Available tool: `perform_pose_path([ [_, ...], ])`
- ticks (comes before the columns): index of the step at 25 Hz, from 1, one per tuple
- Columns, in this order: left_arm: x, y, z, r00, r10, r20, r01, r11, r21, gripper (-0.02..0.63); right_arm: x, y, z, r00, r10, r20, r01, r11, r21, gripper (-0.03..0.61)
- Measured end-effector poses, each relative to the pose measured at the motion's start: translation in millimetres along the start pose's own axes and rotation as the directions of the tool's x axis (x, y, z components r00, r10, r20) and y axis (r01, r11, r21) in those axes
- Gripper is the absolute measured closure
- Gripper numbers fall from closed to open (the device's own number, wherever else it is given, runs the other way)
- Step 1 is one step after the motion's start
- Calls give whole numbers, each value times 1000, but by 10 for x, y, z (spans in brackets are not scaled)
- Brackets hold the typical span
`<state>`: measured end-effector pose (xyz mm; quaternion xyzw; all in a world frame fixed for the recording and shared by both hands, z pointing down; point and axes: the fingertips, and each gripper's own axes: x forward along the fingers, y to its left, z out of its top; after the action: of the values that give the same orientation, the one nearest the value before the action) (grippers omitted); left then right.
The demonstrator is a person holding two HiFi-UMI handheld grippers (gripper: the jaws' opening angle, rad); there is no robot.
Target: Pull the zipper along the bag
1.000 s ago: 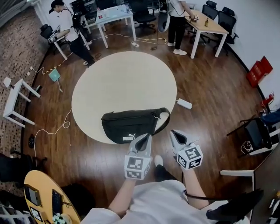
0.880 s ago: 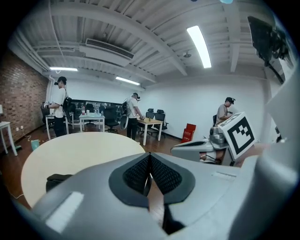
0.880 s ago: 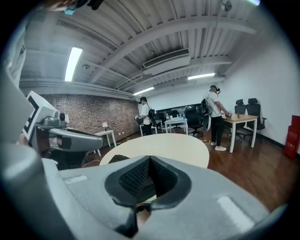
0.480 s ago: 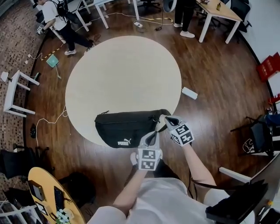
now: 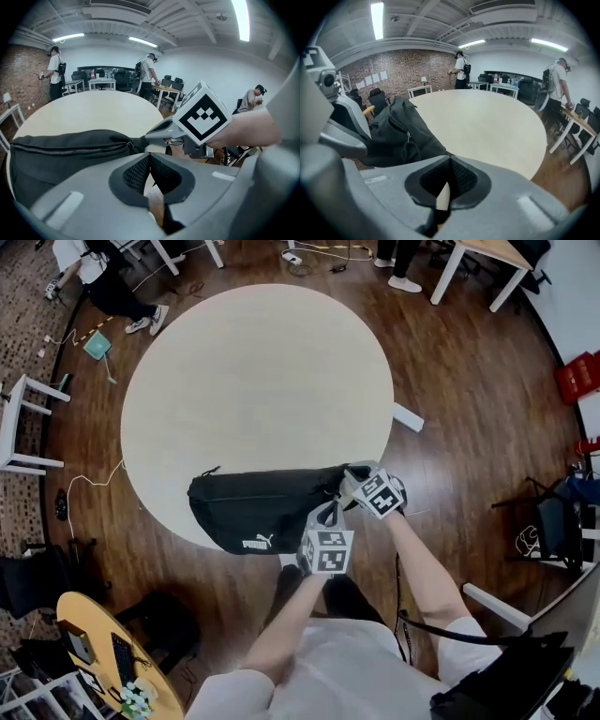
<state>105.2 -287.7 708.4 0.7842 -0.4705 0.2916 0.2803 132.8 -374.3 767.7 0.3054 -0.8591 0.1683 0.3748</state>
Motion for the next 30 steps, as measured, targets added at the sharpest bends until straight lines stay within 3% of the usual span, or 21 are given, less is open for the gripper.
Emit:
perform_pose_path([
  [1, 80, 10, -28, 1000, 10, -17, -10, 1000, -7, 586, 52, -22, -17, 1000, 5, -10, -5, 1000, 9, 588],
  [5, 357, 29, -97, 997, 44, -67, -48, 997, -63, 377, 114, -51, -23, 997, 62, -43, -59, 996, 68, 589],
  [10, 571, 108, -45, 986, 157, -64, -164, 977, -135, 314, 114, -64, -29, 990, 126, -60, -117, 983, 141, 589],
  [13, 645, 215, -42, 970, 232, -77, -243, 954, -175, 354, 115, -63, -34, 983, 152, -99, -134, 977, 163, 589],
  [16, 667, 390, -51, 947, 306, -98, -320, 926, -200, 522, 116, -52, -31, 979, 166, -119, -145, 975, 167, 589],
  [17, 661, 414, -44, 946, 309, -100, -324, 923, -209, 534, 114, -59, -39, 978, 166, -124, -144, 975, 171, 589],
  [20, 581, 348, 5, 963, 260, -72, -270, 936, -227, 565, 104, -81, -50, 979, 157, -134, -133, 976, 172, 589],
  [25, 349, 216, 26, 991, 131, -38, -136, 969, -209, 568, 154, 22, -26, 974, 143, -176, -128, 987, 93, 589],
  [30, 56, 85, 8, 998, 38, -44, -47, 970, -240, 591, 152, 49, -71, 971, 70, -230, -64, 997, 35, 589],
])
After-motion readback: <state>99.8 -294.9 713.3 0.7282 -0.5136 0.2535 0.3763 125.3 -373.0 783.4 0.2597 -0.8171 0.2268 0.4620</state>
